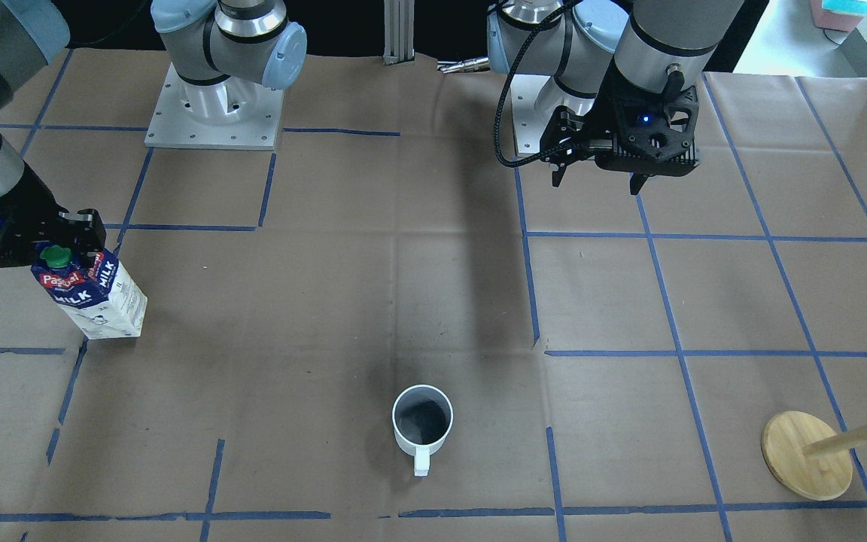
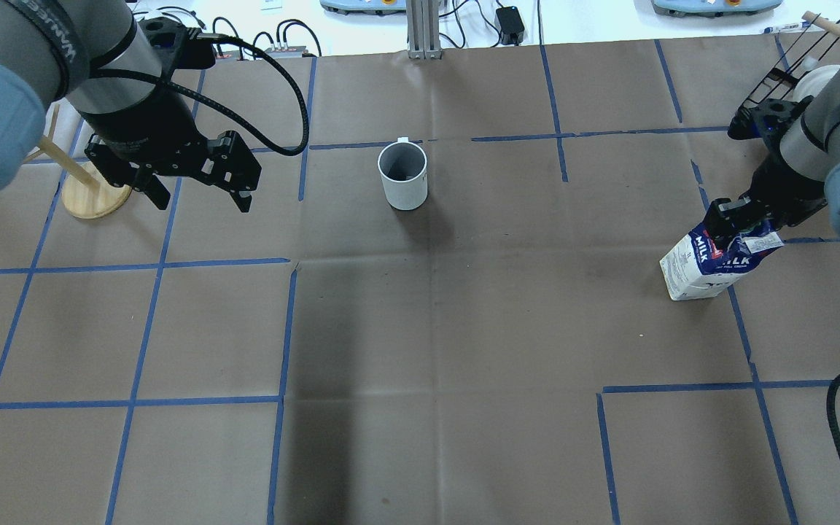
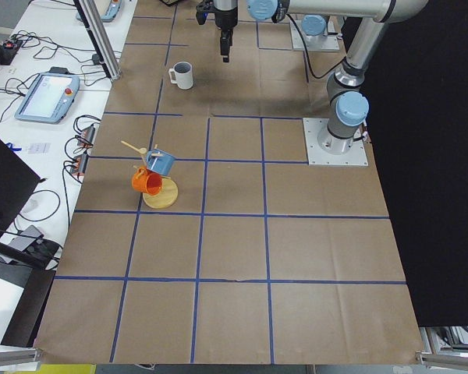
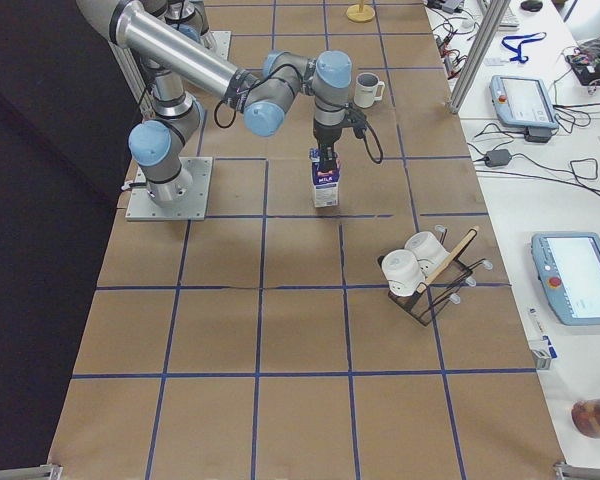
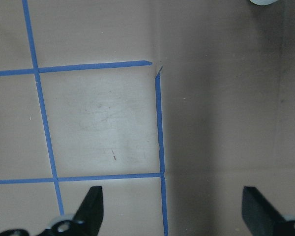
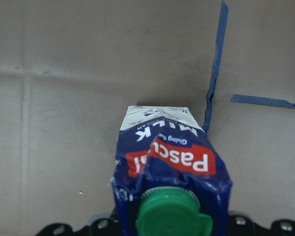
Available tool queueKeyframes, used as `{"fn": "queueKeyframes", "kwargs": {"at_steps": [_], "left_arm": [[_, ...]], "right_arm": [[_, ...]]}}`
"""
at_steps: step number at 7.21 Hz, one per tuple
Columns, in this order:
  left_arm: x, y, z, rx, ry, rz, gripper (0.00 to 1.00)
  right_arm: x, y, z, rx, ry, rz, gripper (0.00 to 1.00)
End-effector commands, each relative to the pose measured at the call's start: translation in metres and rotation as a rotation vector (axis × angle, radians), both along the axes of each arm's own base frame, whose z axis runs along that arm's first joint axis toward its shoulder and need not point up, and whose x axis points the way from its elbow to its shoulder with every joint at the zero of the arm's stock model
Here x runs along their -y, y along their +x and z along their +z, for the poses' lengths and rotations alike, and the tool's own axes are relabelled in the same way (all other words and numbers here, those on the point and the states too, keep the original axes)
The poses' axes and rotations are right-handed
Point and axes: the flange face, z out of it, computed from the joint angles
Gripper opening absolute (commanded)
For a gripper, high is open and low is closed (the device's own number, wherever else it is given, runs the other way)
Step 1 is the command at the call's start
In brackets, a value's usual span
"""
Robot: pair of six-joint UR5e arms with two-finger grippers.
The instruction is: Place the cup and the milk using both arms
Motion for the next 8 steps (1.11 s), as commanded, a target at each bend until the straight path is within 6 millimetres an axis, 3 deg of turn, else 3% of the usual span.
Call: {"fn": "queueKeyframes", "kwargs": {"at_steps": [1,2,3,4,5,8], "left_arm": [[-0.001,0.0,0.001,0.001,-0.003,-0.004,1.0],[-0.003,0.0,0.002,0.001,-0.004,-0.004,1.0],[-0.003,0.0,0.003,0.001,-0.006,-0.006,1.0],[-0.001,0.0,0.001,0.001,-0.003,-0.003,1.0],[-0.004,0.0,0.004,0.001,-0.007,-0.004,1.0],[-0.005,0.0,0.004,0.001,-0.007,-0.006,1.0]], "right_arm": [[0.011,-0.003,0.048,-0.012,0.011,-0.023,0.52],[0.017,0.0,0.069,0.01,0.027,-0.083,0.52],[0.025,0.018,0.084,0.007,0.019,-0.101,0.51],[0.039,0.057,0.098,-0.014,-0.004,-0.057,0.51],[0.062,0.092,0.096,-0.01,0.001,-0.082,0.51],[0.165,0.219,0.09,-0.002,0.024,-0.12,0.51]]}}
